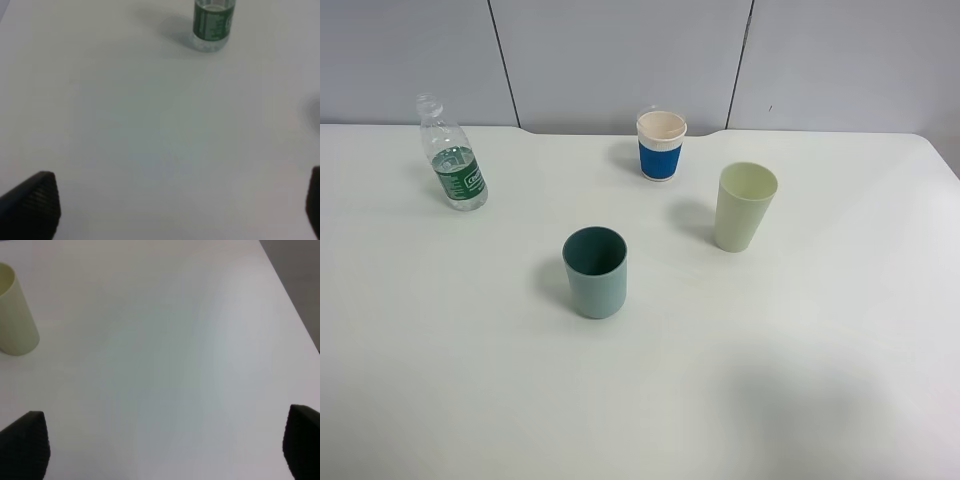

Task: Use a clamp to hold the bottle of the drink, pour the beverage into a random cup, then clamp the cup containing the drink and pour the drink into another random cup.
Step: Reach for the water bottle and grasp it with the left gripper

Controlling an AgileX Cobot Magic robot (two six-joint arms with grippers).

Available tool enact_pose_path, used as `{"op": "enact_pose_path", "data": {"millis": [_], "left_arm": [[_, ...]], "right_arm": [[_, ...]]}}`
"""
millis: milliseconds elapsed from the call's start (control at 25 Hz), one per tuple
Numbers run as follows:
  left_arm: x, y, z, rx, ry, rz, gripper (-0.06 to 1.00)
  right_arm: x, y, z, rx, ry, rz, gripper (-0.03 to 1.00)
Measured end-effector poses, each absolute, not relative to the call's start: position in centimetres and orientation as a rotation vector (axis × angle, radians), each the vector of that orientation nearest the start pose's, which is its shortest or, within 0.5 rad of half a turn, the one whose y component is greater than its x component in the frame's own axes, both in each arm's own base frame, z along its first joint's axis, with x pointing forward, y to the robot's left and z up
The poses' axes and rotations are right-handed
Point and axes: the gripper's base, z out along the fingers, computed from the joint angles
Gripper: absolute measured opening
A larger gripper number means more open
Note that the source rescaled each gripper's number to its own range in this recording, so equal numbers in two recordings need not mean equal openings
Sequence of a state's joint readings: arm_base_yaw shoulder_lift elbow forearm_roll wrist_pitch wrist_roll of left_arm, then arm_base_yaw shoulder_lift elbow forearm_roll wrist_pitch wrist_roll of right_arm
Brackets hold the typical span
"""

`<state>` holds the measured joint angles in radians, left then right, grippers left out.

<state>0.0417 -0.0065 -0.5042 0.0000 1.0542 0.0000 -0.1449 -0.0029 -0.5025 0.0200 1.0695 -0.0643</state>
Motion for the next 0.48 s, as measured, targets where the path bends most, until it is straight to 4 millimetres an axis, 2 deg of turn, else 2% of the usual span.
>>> {"op": "enact_pose_path", "data": {"millis": [480], "left_arm": [[-0.61,-0.03,27.89,-0.042,2.027,0.026,1.00]], "right_arm": [[-0.57,0.24,27.72,0.081,2.048,-0.106,0.77]]}}
